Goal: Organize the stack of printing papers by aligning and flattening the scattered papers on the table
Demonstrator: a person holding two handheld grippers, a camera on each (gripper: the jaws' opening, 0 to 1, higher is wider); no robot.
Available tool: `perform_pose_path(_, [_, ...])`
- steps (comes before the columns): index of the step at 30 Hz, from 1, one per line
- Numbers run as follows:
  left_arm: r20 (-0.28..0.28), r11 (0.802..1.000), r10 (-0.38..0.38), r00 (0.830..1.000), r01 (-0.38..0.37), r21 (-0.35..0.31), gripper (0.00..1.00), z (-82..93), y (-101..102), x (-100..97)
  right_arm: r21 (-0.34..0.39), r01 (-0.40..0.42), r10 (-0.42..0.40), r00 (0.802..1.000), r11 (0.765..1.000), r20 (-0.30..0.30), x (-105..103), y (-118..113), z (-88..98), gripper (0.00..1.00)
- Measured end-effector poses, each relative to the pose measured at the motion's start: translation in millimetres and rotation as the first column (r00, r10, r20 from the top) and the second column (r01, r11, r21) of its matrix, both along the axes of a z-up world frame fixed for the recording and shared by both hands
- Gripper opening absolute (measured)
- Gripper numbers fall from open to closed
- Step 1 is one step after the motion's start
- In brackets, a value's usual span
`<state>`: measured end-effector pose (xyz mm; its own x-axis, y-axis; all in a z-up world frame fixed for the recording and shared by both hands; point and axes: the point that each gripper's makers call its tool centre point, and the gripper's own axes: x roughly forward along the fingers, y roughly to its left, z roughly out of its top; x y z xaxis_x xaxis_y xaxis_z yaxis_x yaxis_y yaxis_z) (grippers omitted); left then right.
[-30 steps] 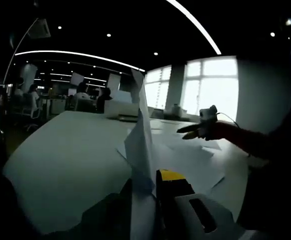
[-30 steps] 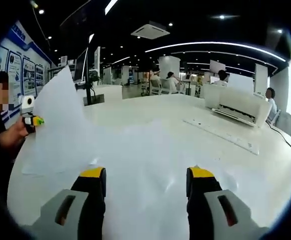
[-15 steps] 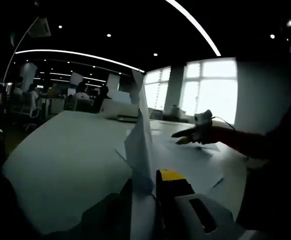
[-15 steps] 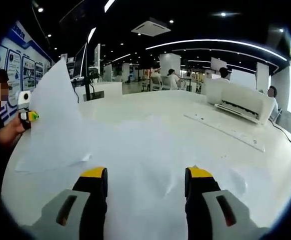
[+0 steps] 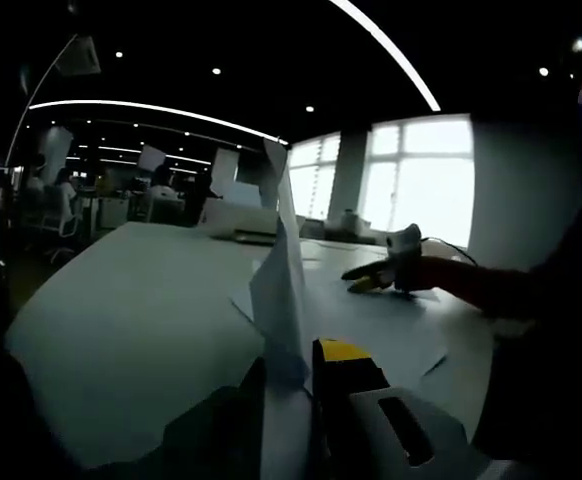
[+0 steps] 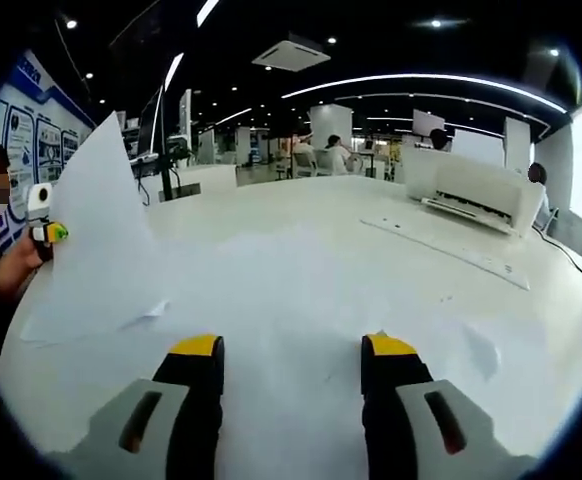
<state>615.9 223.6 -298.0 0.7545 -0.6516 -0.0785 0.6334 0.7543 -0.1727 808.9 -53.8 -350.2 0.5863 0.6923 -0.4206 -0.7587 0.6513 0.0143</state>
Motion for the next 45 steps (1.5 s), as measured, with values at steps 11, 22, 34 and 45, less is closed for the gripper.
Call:
perform_pose_path(11, [-0.008,1.000,0.004,1.000,-0.004,0.013,0.06,-2.9,0,1.1,0.022,-0.006,0.006,1.000,1.000,0.015,-3,2,0.3,0.44])
perform_pose_path(22, [-0.010,1.000,0.003,1.000,-0.003,0.024,0.06,-4.2,-1,1.4,0.080,-0.055,0.058,0.997,0.995,-0.045,-18,8,3.2,0.16])
perform_pose_path(34, [-0.005,0.999,0.002,1.000,-0.002,0.032,0.06,-4.4,-1,1.0,0.135,-0.117,0.124,0.991,0.984,-0.044,-33,18,16.4,0.00])
perform_pose_path(45, [0.000,1.000,0.000,1.000,0.000,0.029,0.06,-3.7,0,0.6,0.373,-0.076,0.053,0.996,0.925,0.072,-27,-8,74.6,0.00])
